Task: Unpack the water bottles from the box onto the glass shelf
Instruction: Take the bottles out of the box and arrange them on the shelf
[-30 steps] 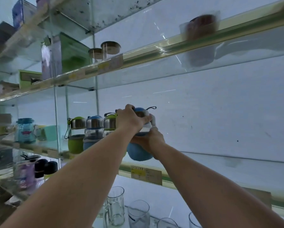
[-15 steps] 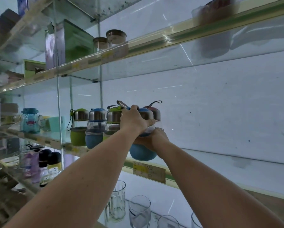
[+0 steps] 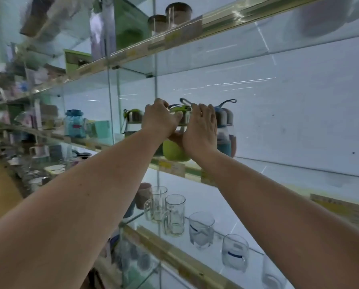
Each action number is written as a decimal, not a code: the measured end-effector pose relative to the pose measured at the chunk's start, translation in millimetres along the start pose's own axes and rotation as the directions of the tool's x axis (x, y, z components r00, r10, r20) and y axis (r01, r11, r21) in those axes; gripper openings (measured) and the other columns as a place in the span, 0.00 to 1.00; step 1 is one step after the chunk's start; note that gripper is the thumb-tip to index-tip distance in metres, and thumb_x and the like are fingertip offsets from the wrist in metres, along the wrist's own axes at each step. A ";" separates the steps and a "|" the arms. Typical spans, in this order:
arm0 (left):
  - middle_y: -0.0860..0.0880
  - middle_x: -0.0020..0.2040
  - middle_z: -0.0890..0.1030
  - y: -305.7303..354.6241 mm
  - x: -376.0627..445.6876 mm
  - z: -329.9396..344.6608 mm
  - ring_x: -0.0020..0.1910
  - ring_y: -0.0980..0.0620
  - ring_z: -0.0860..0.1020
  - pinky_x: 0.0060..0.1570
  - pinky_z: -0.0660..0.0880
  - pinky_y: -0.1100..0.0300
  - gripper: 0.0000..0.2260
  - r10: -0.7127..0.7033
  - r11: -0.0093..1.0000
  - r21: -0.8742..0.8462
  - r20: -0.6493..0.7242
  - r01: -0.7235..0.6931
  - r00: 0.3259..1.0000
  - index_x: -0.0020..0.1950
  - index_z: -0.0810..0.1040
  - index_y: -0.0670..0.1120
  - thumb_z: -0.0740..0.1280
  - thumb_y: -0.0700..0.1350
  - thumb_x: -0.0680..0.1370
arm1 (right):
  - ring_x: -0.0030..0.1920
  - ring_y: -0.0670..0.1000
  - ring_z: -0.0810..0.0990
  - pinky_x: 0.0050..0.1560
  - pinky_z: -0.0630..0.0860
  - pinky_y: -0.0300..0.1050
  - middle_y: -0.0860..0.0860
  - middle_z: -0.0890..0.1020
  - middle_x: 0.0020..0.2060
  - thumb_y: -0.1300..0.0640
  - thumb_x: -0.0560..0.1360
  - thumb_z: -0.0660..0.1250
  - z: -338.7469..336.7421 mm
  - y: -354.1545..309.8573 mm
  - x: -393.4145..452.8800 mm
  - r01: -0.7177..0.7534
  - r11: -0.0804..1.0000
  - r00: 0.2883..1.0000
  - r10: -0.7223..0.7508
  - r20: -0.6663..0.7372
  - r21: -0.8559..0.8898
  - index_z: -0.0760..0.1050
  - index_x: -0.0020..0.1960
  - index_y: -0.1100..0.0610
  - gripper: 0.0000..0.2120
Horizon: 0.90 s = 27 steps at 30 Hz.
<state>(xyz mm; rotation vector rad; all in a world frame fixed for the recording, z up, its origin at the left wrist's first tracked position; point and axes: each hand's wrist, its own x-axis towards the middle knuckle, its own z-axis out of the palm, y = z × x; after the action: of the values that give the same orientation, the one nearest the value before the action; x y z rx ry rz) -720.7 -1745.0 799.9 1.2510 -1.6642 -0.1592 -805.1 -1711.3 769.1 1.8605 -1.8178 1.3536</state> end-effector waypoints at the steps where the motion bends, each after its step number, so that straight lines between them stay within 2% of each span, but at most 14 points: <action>1: 0.43 0.64 0.74 -9.6 -1.0 -6.2 0.63 0.45 0.72 0.57 0.68 0.58 0.22 -0.020 1.000 0.009 -0.002 0.020 1.000 0.66 0.70 0.43 0.67 0.52 0.76 | 0.77 0.55 0.47 0.77 0.46 0.48 0.55 0.56 0.74 0.51 0.73 0.70 7.4 -8.0 -3.6 0.029 1.000 1.000 -0.029 0.012 0.010 0.55 0.74 0.59 0.36; 4: 0.43 0.63 0.76 -42.8 -8.9 -22.2 0.63 0.44 0.74 0.57 0.69 0.57 0.21 -0.087 0.995 0.053 0.001 0.087 0.996 0.65 0.71 0.41 0.66 0.50 0.77 | 0.75 0.56 0.55 0.75 0.53 0.49 0.57 0.60 0.73 0.54 0.73 0.70 33.5 -29.8 -16.0 0.027 0.997 0.991 -0.036 0.130 0.072 0.59 0.73 0.59 0.34; 7: 0.41 0.62 0.77 -83.0 -25.3 -33.1 0.62 0.42 0.74 0.59 0.70 0.55 0.19 -0.193 0.979 0.081 0.040 0.189 0.980 0.64 0.73 0.41 0.66 0.50 0.77 | 0.71 0.56 0.63 0.69 0.62 0.48 0.57 0.66 0.70 0.48 0.72 0.70 67.6 -44.5 -33.6 -0.045 0.988 0.953 -0.003 0.302 0.150 0.62 0.72 0.59 0.34; 11: 0.43 0.62 0.78 -147.6 -56.2 -40.0 0.61 0.44 0.75 0.57 0.70 0.58 0.17 -0.353 0.929 0.144 0.078 0.340 0.932 0.63 0.76 0.42 0.64 0.49 0.78 | 0.66 0.59 0.70 0.63 0.71 0.53 0.58 0.71 0.66 0.48 0.73 0.68 124.7 -55.8 -66.5 -0.203 0.948 0.870 0.060 0.489 0.246 0.66 0.70 0.59 0.30; 14: 0.42 0.59 0.79 -197.8 -93.0 -38.0 0.56 0.45 0.76 0.52 0.70 0.57 0.12 -0.461 0.881 0.183 0.120 0.436 0.879 0.57 0.77 0.42 0.63 0.48 0.78 | 0.63 0.60 0.73 0.59 0.74 0.52 0.58 0.73 0.62 0.49 0.72 0.67 169.3 -56.2 -104.1 -0.278 0.930 0.789 0.079 0.609 0.241 0.72 0.64 0.56 0.23; 17: 0.44 0.57 0.78 -251.6 -146.2 -25.8 0.49 0.49 0.74 0.43 0.68 0.59 0.16 -0.603 0.796 0.205 0.186 0.569 0.776 0.60 0.75 0.42 0.62 0.51 0.79 | 0.64 0.59 0.73 0.60 0.73 0.53 0.55 0.73 0.63 0.48 0.72 0.64 213.0 -42.5 -160.0 -0.348 0.923 0.657 0.113 0.745 0.166 0.70 0.66 0.57 0.25; 19: 0.44 0.58 0.78 -286.6 -187.5 -13.0 0.50 0.47 0.75 0.43 0.69 0.59 0.16 -0.700 0.714 0.218 0.204 0.665 0.685 0.60 0.75 0.43 0.62 0.52 0.79 | 0.62 0.59 0.74 0.59 0.74 0.53 0.55 0.76 0.60 0.48 0.72 0.64 238.9 -24.9 -205.1 -0.362 0.929 0.543 0.139 0.828 0.081 0.72 0.64 0.58 0.24; 22: 0.45 0.61 0.77 -328.4 -246.3 9.8 0.58 0.46 0.75 0.46 0.67 0.60 0.15 -0.818 0.573 0.209 0.210 0.793 0.536 0.61 0.75 0.44 0.62 0.52 0.79 | 0.63 0.58 0.72 0.62 0.72 0.53 0.56 0.72 0.64 0.45 0.72 0.68 270.8 5.6 -272.6 -0.417 0.907 0.374 0.235 0.897 -0.064 0.66 0.70 0.56 0.31; 24: 0.45 0.61 0.76 -347.8 -278.2 25.5 0.59 0.46 0.74 0.48 0.67 0.60 0.15 -0.865 0.492 0.206 0.230 0.846 0.447 0.61 0.75 0.44 0.63 0.52 0.79 | 0.65 0.58 0.71 0.63 0.72 0.53 0.57 0.71 0.66 0.44 0.71 0.68 286.3 23.0 -308.1 -0.443 0.886 0.271 0.276 0.922 -0.135 0.64 0.72 0.56 0.33; 27: 0.45 0.61 0.76 -370.5 -314.7 44.4 0.58 0.46 0.74 0.48 0.67 0.60 0.15 -0.908 0.391 0.205 0.246 0.897 0.340 0.61 0.74 0.44 0.63 0.52 0.79 | 0.68 0.57 0.68 0.66 0.69 0.50 0.57 0.66 0.69 0.45 0.72 0.68 305.4 42.1 -342.5 -0.443 0.875 0.175 0.295 0.940 -0.192 0.60 0.74 0.56 0.36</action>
<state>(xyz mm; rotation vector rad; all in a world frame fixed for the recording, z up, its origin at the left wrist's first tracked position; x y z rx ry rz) -527.8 -1687.1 355.2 2.1760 -0.9789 -1.0958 -642.1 -1699.9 338.3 2.7586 -2.9566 0.1746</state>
